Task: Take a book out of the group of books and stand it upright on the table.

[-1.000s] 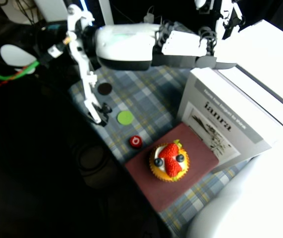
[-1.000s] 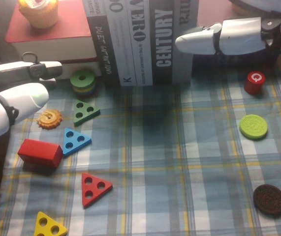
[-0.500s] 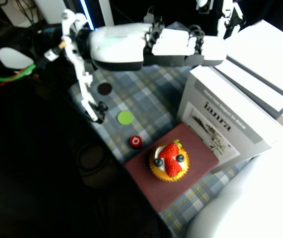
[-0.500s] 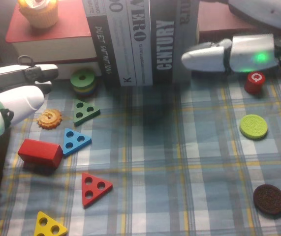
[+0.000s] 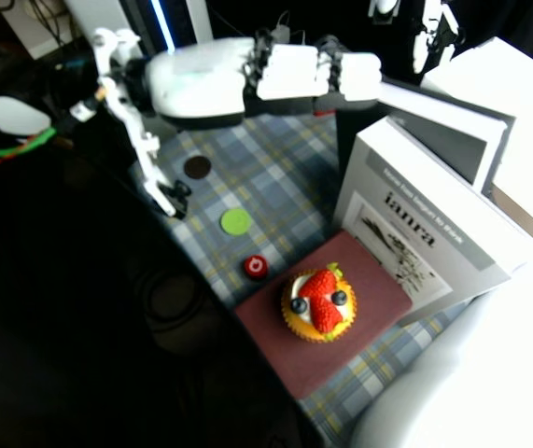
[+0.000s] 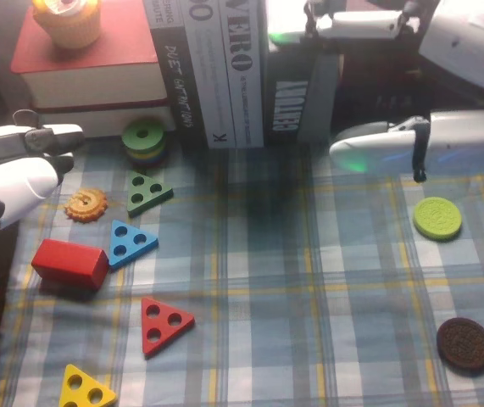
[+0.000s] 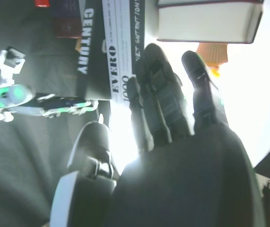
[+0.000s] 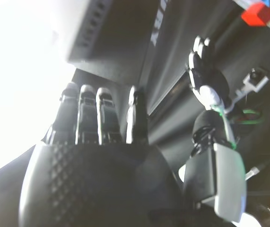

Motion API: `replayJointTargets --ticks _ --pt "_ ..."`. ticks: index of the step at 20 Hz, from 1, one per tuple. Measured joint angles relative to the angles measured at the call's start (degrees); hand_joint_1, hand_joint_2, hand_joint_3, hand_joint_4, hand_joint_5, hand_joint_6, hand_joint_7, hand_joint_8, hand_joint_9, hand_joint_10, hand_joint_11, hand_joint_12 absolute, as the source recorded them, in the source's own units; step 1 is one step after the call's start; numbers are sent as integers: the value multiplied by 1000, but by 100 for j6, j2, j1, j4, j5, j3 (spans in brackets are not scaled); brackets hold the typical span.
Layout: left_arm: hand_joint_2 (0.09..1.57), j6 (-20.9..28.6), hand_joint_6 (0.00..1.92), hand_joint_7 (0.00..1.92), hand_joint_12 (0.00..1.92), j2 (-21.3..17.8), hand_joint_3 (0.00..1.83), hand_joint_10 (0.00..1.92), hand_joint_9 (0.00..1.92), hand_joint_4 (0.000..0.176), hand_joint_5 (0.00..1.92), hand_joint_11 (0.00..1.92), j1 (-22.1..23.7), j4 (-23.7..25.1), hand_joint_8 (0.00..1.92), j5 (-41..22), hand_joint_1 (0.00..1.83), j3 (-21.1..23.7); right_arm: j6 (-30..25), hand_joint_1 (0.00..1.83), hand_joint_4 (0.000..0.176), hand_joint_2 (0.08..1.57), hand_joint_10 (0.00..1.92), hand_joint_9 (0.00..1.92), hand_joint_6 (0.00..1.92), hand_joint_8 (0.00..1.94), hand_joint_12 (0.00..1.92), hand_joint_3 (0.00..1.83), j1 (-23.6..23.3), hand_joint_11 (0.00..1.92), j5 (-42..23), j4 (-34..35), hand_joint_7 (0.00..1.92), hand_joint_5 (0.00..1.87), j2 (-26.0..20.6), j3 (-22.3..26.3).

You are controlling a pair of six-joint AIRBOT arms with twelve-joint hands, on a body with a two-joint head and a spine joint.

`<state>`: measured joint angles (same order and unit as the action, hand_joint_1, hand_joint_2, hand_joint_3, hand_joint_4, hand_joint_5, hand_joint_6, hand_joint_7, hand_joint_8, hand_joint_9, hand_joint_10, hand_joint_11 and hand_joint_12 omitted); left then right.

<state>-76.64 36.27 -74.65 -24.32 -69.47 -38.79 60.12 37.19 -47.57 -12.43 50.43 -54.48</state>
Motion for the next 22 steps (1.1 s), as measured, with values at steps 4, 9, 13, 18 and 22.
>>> replayJointTargets --ticks 4,9,13,18,22 --pt "1472 116 1 622 690 0 0 8 646 80 515 0 -76 -42 3 -87 111 0 -184 0 171 1143 0 0 15 0 0 6 201 0 -197 26 3 606 0 22" --pt "1470 214 1 646 741 0 0 6 669 69 544 3 -179 -79 1 -190 137 0 -214 0 165 1192 0 0 9 11 0 17 472 0 -339 24 41 609 -59 210" --pt "1482 308 0 673 772 42 1 9 709 44 529 34 -219 -94 4 -210 127 0 -295 0 170 1248 0 0 4 0 0 11 673 0 -476 -118 21 644 -107 334" --pt "1479 422 0 654 766 92 0 0 685 38 532 26 -302 -164 0 -278 140 0 -1121 198 100 1280 0 0 13 6 0 2 699 0 -544 -750 66 781 -107 308" --pt "1481 437 2 659 779 144 0 13 714 32 541 24 -361 -212 1 -315 183 0 -1567 40 53 1365 0 0 11 4 0 11 741 0 -837 -1010 29 642 -221 302"
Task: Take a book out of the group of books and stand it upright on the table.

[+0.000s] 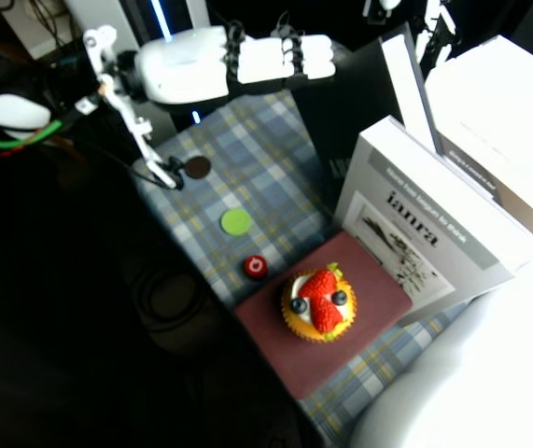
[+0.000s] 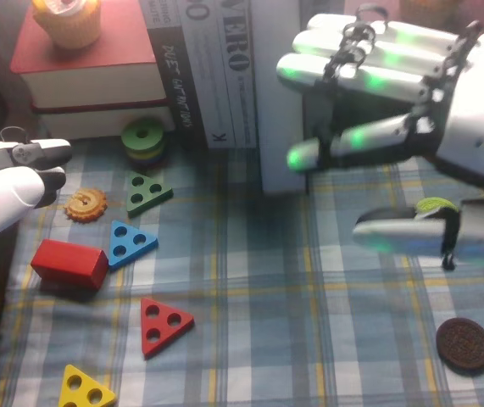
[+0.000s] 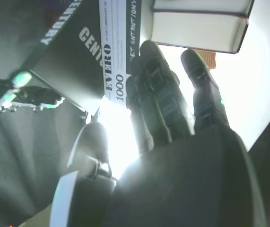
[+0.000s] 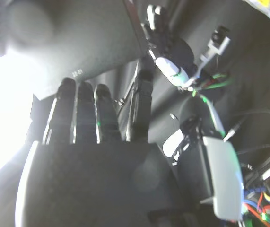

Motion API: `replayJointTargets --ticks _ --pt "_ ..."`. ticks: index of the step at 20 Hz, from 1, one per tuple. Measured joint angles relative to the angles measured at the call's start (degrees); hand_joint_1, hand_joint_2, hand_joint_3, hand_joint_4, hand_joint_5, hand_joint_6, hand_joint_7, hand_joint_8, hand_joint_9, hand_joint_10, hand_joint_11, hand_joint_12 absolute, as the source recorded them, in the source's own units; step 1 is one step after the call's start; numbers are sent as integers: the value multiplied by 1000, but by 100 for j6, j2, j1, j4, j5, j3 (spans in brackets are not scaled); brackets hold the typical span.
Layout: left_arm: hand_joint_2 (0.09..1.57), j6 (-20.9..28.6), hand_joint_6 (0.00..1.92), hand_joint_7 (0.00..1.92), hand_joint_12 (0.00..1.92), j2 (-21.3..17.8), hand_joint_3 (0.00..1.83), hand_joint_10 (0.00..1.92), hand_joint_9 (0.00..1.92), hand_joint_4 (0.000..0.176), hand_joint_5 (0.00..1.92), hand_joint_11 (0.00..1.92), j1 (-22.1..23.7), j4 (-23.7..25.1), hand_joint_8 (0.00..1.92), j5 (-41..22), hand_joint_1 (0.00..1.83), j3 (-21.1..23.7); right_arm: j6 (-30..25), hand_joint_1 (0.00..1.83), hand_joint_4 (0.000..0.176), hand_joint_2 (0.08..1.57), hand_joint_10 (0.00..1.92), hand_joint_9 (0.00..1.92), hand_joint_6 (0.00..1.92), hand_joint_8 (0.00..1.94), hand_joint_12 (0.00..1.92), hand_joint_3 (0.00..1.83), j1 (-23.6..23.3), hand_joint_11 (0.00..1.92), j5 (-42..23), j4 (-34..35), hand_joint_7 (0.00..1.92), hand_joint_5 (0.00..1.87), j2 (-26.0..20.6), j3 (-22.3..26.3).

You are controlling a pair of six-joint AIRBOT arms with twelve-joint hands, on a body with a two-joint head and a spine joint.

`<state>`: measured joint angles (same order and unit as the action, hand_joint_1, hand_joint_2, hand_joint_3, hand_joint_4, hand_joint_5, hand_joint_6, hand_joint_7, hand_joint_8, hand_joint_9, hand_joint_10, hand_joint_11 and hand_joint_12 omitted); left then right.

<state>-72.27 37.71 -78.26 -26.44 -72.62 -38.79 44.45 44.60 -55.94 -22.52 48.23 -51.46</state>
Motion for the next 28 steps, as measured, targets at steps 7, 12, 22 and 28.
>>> replayJointTargets --ticks 7,12,22,28 --pt "1450 20 0 594 228 7 0 0 648 119 483 187 -90 -63 0 -138 96 0 -208 0 16 1392 0 0 24 0 0 14 179 0 -1080 31 30 703 -258 0" --pt "1469 111 1 549 170 7 3 2 609 102 465 157 -90 -83 2 -175 93 0 -155 0 15 1395 0 0 21 0 0 7 393 0 -1178 468 31 706 -229 -109" --pt "1266 1117 0 528 617 -20 4 0 479 51 413 113 -125 247 0 -686 547 -258 50 0 20 1397 0 0 19 0 0 3 815 0 -1266 1722 31 707 -98 -365" --pt "1138 1211 0 393 519 -243 0 7 383 93 189 0 -125 369 1 -1620 521 -249 170 0 18 1398 0 0 17 0 0 1 1211 0 -1449 2559 31 710 -101 -428"
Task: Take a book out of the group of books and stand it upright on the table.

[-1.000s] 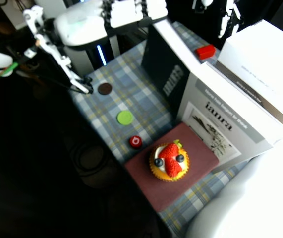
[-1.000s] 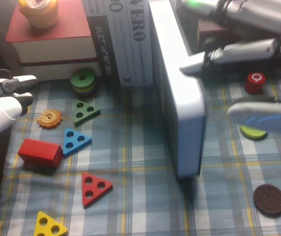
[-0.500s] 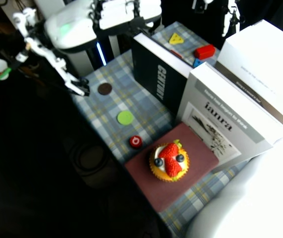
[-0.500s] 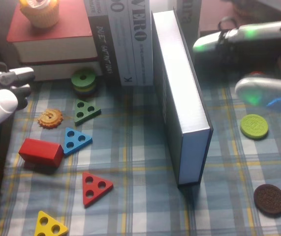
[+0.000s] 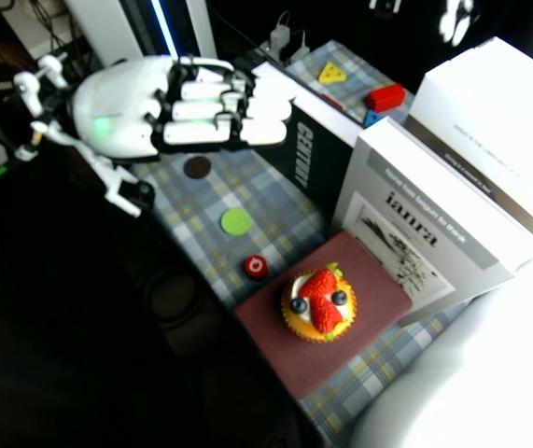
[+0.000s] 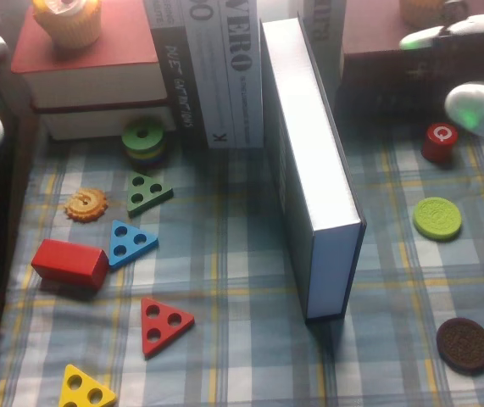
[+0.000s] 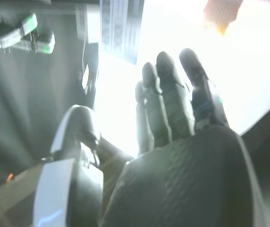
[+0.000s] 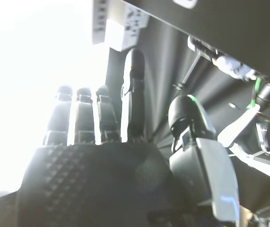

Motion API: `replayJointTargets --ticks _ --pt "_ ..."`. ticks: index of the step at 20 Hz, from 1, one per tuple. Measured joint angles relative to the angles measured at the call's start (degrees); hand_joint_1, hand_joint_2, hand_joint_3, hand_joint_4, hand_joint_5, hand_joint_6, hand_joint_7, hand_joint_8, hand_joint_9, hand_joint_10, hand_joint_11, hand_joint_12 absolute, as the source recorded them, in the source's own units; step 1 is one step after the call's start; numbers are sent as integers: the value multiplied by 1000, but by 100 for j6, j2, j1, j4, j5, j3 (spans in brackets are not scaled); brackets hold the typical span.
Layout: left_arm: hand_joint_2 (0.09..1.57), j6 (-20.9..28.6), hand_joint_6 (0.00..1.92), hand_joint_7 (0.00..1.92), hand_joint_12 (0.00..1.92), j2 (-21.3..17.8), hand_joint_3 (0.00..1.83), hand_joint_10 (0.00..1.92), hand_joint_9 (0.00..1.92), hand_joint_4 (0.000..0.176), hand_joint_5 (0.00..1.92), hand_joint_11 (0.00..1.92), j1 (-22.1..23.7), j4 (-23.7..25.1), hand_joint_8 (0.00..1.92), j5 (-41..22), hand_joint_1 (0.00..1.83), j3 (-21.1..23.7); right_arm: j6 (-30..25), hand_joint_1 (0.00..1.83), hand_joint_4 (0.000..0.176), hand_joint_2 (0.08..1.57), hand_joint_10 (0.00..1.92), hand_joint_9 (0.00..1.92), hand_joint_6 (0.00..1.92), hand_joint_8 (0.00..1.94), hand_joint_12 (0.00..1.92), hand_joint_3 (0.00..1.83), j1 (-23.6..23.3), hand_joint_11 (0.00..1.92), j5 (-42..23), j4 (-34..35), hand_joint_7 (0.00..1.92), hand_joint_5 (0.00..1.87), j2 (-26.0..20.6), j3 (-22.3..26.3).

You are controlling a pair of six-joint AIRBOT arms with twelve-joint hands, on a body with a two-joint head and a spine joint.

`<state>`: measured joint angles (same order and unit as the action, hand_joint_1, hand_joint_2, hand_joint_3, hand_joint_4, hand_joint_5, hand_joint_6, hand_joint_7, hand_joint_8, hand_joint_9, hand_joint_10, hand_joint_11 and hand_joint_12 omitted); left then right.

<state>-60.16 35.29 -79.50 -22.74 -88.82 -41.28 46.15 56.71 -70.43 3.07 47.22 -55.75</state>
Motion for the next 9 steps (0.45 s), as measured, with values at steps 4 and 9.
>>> replayJointTargets --ticks 4,9 --pt "1102 50 0 117 641 2 0 0 162 96 2 0 0 20 0 -236 406 17 -33 0 43 1398 0 0 3 0 0 1 614 0 -651 623 30 671 -103 111" --pt "1219 313 0 0 470 81 8 1 41 109 0 0 0 0 0 -352 69 22 -170 612 122 1207 4 220 3 1 66 0 1176 110 -1408 1019 256 78 -114 238"
